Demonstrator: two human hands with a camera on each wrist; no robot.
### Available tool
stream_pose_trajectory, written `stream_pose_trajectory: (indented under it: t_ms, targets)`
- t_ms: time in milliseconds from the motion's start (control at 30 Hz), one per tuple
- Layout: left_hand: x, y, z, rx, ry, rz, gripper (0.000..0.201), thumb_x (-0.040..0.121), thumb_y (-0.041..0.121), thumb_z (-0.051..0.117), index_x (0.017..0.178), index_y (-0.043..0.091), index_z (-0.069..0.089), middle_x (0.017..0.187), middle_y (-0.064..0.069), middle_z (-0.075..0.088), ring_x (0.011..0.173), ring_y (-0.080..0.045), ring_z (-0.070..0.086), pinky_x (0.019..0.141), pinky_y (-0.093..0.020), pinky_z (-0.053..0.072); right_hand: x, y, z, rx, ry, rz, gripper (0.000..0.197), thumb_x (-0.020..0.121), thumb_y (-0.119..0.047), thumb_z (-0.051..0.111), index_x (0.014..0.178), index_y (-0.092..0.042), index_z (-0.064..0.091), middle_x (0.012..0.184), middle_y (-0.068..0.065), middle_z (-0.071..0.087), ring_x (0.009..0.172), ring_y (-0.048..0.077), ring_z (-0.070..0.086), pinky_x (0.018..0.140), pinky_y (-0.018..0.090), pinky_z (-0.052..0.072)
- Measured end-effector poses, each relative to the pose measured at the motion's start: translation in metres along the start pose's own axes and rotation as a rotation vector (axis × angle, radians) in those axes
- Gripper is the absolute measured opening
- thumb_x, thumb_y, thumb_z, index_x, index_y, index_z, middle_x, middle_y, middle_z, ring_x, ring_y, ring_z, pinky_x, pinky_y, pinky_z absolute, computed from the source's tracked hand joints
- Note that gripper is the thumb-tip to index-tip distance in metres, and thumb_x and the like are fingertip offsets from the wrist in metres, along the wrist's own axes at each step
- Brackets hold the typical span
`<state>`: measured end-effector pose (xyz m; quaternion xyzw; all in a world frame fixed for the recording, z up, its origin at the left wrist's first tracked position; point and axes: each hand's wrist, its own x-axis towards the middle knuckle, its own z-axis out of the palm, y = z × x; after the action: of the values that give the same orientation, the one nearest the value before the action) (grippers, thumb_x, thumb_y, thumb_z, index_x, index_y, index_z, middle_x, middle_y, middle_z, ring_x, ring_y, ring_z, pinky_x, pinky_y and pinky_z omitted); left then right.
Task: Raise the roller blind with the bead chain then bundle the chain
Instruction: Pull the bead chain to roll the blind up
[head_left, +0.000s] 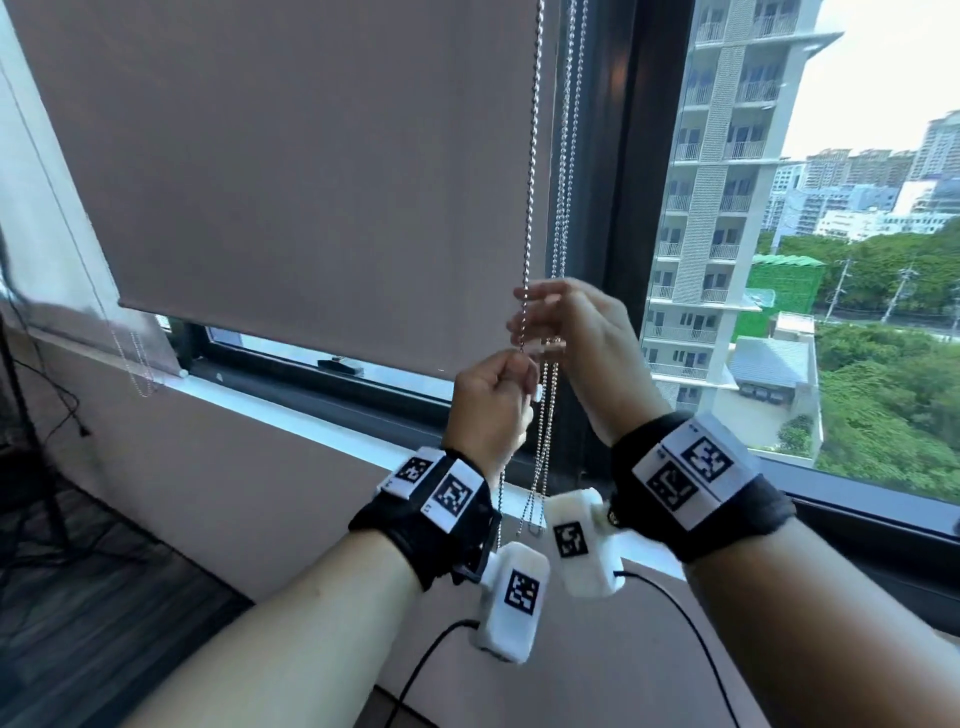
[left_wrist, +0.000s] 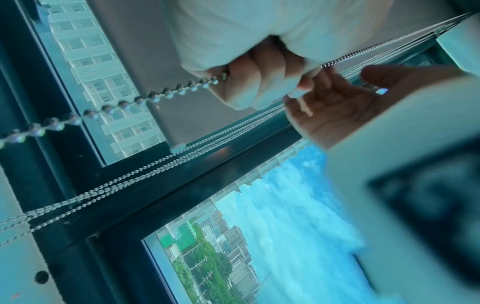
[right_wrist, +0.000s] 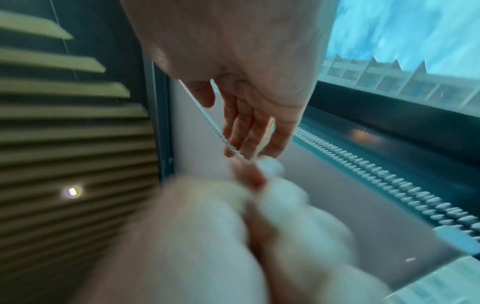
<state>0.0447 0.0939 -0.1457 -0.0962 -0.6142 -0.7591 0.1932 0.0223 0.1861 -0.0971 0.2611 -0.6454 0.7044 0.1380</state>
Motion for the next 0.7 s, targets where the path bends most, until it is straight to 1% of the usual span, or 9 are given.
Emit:
stream_pose_trajectory:
  t_ms: [67,133,200,300,400,500,567,600,700]
  targets:
    - [-0.003,-0.006,-0.002,0.011,-0.027,-0.001,0.037,0.097,-0.001,0.033,0.062,0.008,0.040,0.040,0.011,0.030,0.030,-0.001,0.016,0.035,-0.009,0.013,0.008,-0.017,0.005,0.068,-0.017,0.004,0.032,0.100,-0.017,0.038,0.105,-0.001,0.065,0.085,0.018,0.067,0.076,0.025,0.061,0.064,0.031,0.047]
    - [-0.007,-0.008,-0.004,0.009,-0.058,0.000,0.038,0.099,0.000,0.032,0.062,0.006,0.038,0.040,0.011,0.032,0.031,-0.001,0.016,0.035,-0.010,0.012,0.012,-0.030,0.014,0.205,-0.073,0.023,0.036,0.104,-0.027,0.037,0.101,-0.003,0.062,0.075,0.016,0.059,0.064,0.026,0.055,0.057,0.030,0.044]
    - [-0.008,-0.007,-0.006,0.006,-0.083,0.007,0.038,0.098,-0.004,0.031,0.062,0.005,0.038,0.043,0.010,0.035,0.031,-0.001,0.017,0.034,-0.011,0.012,0.016,-0.032,0.022,0.245,-0.074,0.033,0.038,0.106,-0.028,0.034,0.085,-0.007,0.057,0.059,0.006,0.044,0.046,0.015,0.038,0.044,0.024,0.033]
    - [-0.011,-0.005,-0.006,0.039,-0.102,0.010,0.039,0.095,-0.009,0.030,0.060,0.007,0.038,0.054,-0.004,0.033,0.032,-0.002,0.017,0.033,-0.013,0.013,0.018,-0.025,0.028,0.191,0.004,0.037,0.040,0.106,-0.027,0.035,0.068,-0.016,0.043,0.052,-0.001,0.028,0.035,0.008,0.025,0.041,0.017,0.022]
    - [-0.016,-0.008,-0.007,0.079,-0.106,-0.040,0.043,0.095,-0.008,0.030,0.059,0.012,0.042,0.053,-0.005,0.032,0.032,-0.003,0.018,0.035,-0.016,0.010,0.012,-0.018,0.031,0.090,0.054,-0.005,0.041,0.105,-0.028,0.035,0.065,-0.018,0.038,0.054,0.001,0.027,0.036,0.009,0.025,0.042,0.017,0.021]
    - [-0.017,-0.010,-0.012,0.150,-0.126,-0.082,0.054,0.095,-0.006,0.034,0.051,0.021,0.051,0.043,0.004,0.033,0.035,-0.006,0.021,0.039,-0.023,0.012,0.006,-0.009,0.034,-0.007,0.077,-0.092,0.040,0.102,-0.032,0.036,0.063,-0.019,0.039,0.054,-0.002,0.032,0.040,0.010,0.030,0.043,0.022,0.026]
    - [-0.014,-0.006,-0.015,0.176,-0.136,-0.074,0.046,0.094,-0.006,0.036,0.056,0.016,0.051,0.045,0.002,0.037,0.037,-0.008,0.027,0.040,-0.022,0.018,0.004,-0.003,0.035,-0.046,0.090,-0.134,0.040,0.097,-0.038,0.037,0.061,-0.021,0.039,0.054,-0.004,0.033,0.044,0.012,0.030,0.047,0.029,0.027]
    - [-0.013,-0.002,-0.017,0.184,-0.137,-0.050,0.040,0.095,-0.005,0.037,0.060,0.011,0.050,0.045,0.001,0.042,0.038,-0.009,0.033,0.041,-0.020,0.025,0.002,-0.001,0.035,-0.065,0.095,-0.150,0.039,0.095,-0.041,0.037,0.061,-0.022,0.039,0.054,-0.004,0.033,0.047,0.013,0.030,0.049,0.032,0.027]
    - [-0.001,0.014,-0.019,0.170,-0.139,0.028,0.029,0.097,0.003,0.036,0.082,0.001,0.061,0.060,0.002,0.059,0.054,-0.008,0.054,0.056,-0.021,0.044,-0.003,0.006,0.031,-0.130,0.098,-0.187,0.043,0.095,-0.040,0.038,0.062,-0.012,0.040,0.056,0.001,0.036,0.053,0.018,0.033,0.054,0.036,0.028]
